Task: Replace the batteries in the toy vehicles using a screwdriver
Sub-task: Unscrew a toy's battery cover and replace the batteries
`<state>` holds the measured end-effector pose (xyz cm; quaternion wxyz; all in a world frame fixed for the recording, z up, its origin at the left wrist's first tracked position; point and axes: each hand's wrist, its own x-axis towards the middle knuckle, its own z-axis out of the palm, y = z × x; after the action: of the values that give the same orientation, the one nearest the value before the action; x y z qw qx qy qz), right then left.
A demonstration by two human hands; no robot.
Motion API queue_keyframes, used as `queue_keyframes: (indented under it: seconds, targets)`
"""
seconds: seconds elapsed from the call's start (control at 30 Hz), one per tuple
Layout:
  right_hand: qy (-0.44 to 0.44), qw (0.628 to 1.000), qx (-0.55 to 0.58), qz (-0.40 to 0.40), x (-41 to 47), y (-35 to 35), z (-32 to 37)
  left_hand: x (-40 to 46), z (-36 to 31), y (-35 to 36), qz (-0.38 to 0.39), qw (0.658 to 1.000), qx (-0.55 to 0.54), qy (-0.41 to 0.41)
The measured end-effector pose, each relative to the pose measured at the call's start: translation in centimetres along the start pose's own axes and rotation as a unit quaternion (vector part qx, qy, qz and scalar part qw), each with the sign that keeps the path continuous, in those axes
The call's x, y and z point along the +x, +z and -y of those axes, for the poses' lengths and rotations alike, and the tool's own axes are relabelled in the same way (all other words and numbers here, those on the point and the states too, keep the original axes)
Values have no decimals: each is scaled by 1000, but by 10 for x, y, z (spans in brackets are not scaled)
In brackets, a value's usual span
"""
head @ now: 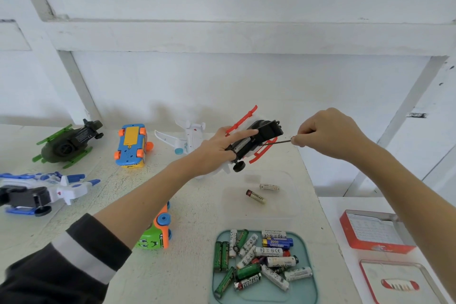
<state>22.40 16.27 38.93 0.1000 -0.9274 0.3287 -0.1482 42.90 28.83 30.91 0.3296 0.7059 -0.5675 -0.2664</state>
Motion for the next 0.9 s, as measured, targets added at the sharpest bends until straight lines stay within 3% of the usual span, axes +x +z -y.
queue_keyframes:
  seconds: [0.23,0.53,0.9]
  targets:
    - [-55,998,36,-25,-3,28,11,-5,3,3,-51,993,-96,56]
    - [-88,993,52,-54,-4,44,19,-4,7,4,-112,981,-128,92]
    - [-158,969,-108,-158,-16,72,36,2,6,11,-174,970,-162,50]
